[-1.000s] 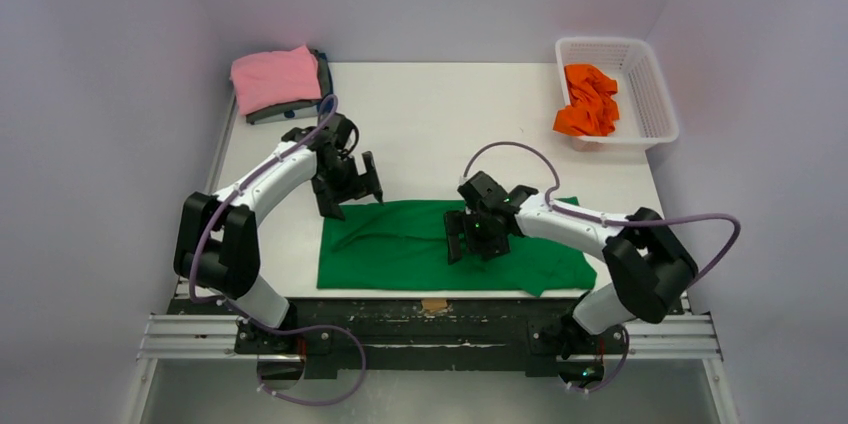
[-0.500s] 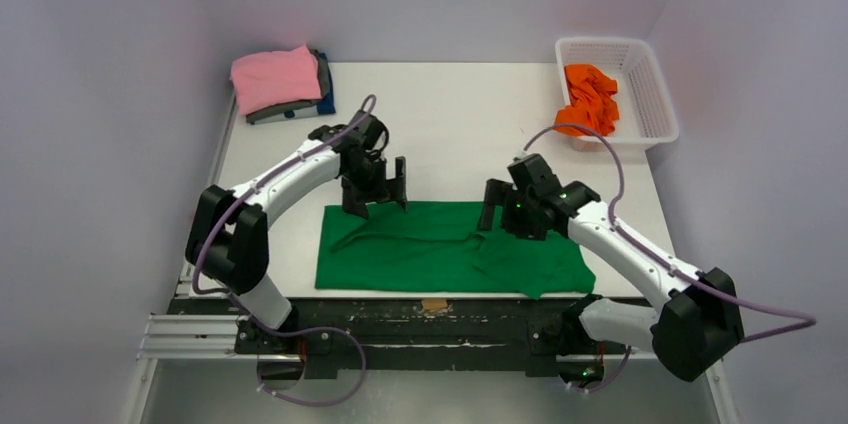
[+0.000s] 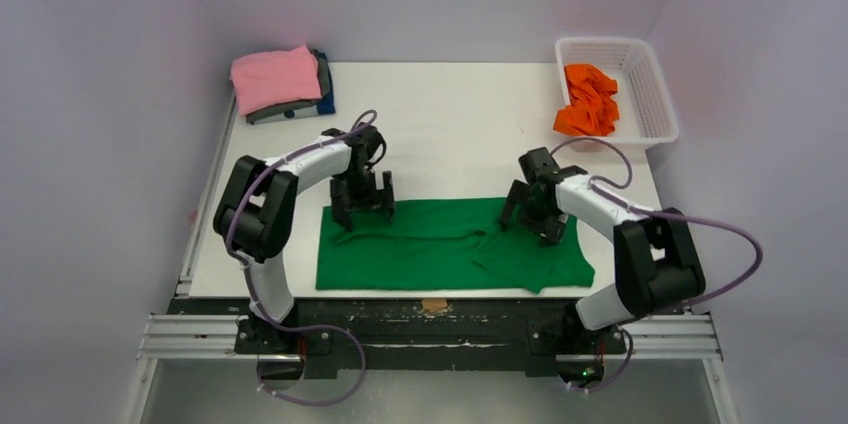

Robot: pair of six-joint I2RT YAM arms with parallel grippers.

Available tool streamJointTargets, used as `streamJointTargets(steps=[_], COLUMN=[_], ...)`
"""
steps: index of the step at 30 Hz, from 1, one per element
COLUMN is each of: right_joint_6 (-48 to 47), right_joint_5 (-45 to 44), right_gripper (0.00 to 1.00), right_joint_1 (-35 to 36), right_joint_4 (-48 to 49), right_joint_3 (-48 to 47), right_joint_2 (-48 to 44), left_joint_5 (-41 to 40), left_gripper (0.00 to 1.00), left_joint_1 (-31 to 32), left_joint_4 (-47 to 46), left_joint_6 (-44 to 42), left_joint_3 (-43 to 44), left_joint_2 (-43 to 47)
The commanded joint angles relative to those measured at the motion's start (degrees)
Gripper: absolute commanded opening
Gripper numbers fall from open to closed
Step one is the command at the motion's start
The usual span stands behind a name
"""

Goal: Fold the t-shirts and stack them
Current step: Rotate the tshirt 90 degrees

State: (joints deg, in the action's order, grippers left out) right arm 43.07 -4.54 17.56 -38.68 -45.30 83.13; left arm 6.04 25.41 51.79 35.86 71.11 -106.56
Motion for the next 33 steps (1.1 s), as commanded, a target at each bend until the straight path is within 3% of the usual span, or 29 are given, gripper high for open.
streamJointTargets(steps=[1, 9, 16, 23, 28, 33], right_joint_6=[-3.1, -11.6, -16.8, -9.6, -3.9, -3.4], right_joint_5=[-1.7, -2.2, 9.2, 22.9, 24.2, 23.8], right_gripper=[0.92, 0.90, 0.90, 0.91, 0.91, 0.91], right_joint_1=[-0.9, -1.9, -2.0, 0.4, 3.9, 4.4], right_joint_4=[10.6, 10.4, 7.7, 11.7, 28.5, 29.6], right_joint_3=[-8.3, -36.5, -67.1, -99.1, -98.0, -104.3], right_joint_2=[11.2, 35.2, 55.8, 77.5, 80.0, 78.0], left_joint_5=[-2.1, 0.7, 10.8, 14.2, 15.6, 13.1], left_gripper=[1.00, 1.00, 1.00, 1.00, 1.00, 1.00], left_joint_1=[-2.6, -2.1, 5.1, 11.7, 15.4, 17.6], left_joint_4=[-0.1, 0.0, -7.2, -19.1, -19.7, -13.8], left_joint_6=[3.1, 4.6, 12.6, 22.8, 24.7, 21.8], left_joint_3=[-0.8, -7.0, -12.5, -7.8, -2.4, 0.0], left_joint_2=[-0.4, 2.9, 5.8, -0.1, -6.7, -3.3])
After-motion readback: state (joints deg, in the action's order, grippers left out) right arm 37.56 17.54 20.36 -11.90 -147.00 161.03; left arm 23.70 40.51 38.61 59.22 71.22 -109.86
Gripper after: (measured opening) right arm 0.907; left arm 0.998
